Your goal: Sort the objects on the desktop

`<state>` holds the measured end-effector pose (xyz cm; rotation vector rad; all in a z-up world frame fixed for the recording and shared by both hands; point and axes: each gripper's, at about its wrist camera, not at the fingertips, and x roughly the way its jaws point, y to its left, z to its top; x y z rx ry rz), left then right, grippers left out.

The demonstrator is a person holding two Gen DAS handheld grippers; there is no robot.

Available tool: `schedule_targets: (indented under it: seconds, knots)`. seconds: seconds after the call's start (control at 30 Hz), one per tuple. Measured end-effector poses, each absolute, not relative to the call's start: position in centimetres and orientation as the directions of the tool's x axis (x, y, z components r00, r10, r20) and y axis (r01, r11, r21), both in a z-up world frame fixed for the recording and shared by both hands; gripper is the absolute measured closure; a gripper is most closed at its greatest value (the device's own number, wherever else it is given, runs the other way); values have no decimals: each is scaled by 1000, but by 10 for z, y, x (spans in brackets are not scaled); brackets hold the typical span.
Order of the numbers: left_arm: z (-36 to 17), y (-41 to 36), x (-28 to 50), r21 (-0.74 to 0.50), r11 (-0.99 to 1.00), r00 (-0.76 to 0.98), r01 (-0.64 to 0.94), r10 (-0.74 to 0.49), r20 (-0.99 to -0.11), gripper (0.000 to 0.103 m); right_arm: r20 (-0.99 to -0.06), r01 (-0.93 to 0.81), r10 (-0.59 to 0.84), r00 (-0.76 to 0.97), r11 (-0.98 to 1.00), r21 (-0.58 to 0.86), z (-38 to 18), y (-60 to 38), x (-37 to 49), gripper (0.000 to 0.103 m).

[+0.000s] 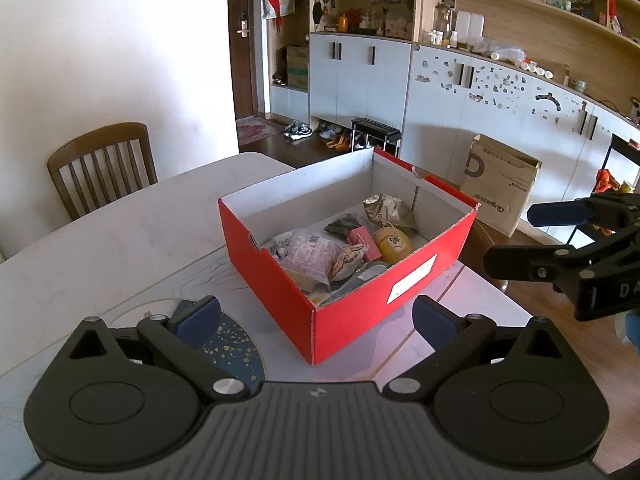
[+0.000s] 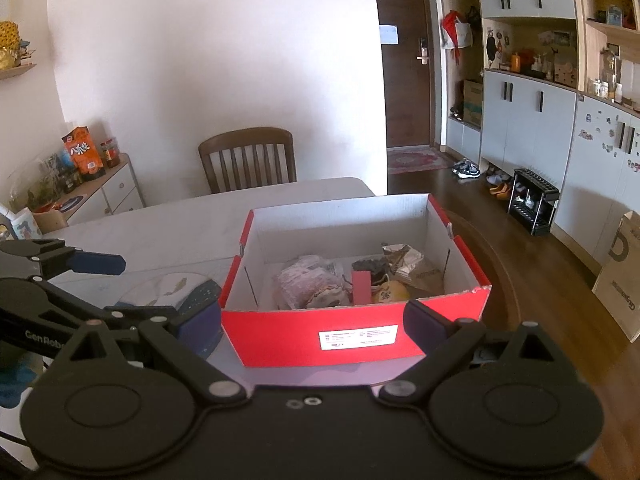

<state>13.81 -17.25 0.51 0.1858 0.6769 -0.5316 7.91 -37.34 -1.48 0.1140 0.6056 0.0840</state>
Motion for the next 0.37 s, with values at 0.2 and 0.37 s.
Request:
schedule_targets:
  seconds: [0.2,0.37]
  knots:
    - [5,-169,137,-7,852,656,523,-408,-635,0,-563,-35,108,819,990,139,-15,-373,80,5]
    - [5,-161,136,-24,858,655,514,-409,-635,0,-564,-37,109,818,990,137,-15,-367,83,5]
